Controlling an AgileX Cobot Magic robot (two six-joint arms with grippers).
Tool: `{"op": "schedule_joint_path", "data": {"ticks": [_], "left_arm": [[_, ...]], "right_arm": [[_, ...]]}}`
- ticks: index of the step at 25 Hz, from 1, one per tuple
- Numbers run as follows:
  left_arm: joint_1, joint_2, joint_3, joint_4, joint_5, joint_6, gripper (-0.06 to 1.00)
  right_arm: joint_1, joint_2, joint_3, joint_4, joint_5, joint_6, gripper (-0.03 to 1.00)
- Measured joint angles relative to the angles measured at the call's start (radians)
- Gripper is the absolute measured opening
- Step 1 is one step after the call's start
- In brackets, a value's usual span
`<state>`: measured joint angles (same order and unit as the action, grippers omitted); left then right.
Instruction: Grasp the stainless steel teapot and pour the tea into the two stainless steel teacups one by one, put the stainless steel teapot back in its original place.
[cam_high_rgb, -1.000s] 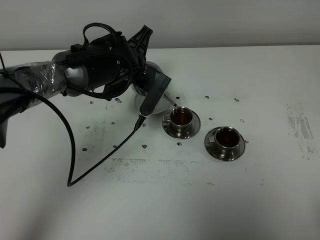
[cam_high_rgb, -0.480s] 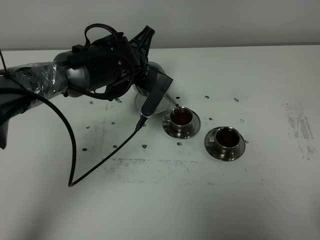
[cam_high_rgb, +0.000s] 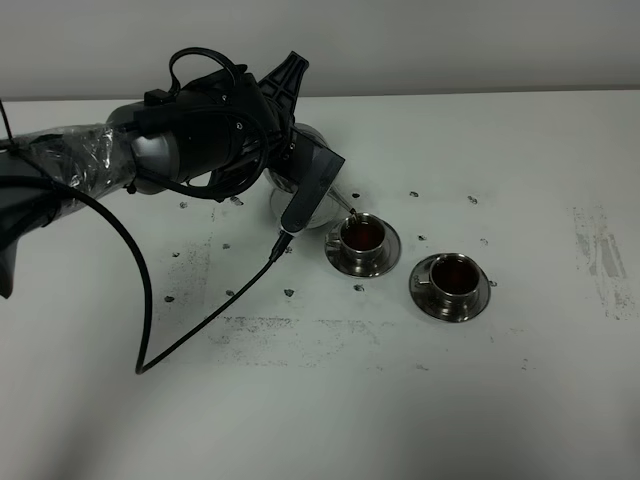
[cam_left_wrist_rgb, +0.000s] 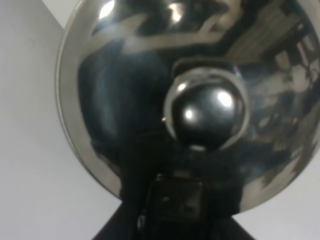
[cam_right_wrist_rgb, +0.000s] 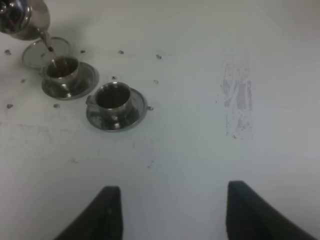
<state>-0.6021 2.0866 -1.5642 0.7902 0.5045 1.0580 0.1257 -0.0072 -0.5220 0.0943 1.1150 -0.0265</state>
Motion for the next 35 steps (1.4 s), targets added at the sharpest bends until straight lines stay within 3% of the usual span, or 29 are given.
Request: {"op": "schedule_joint_path", "data": {"ticks": [31,35], "left_arm": [[0.0,0.0,0.0,0.021,0.0,0.0,0.19],[0.0,0.0,0.0,-0.011,0.005,-0.005,0.19]], "right_arm": [[0.0,0.0,0.0,0.0,0.0,0.0,0.45],[0.0,0.0,0.0,0.0,0.0,0.0,0.45]]}}
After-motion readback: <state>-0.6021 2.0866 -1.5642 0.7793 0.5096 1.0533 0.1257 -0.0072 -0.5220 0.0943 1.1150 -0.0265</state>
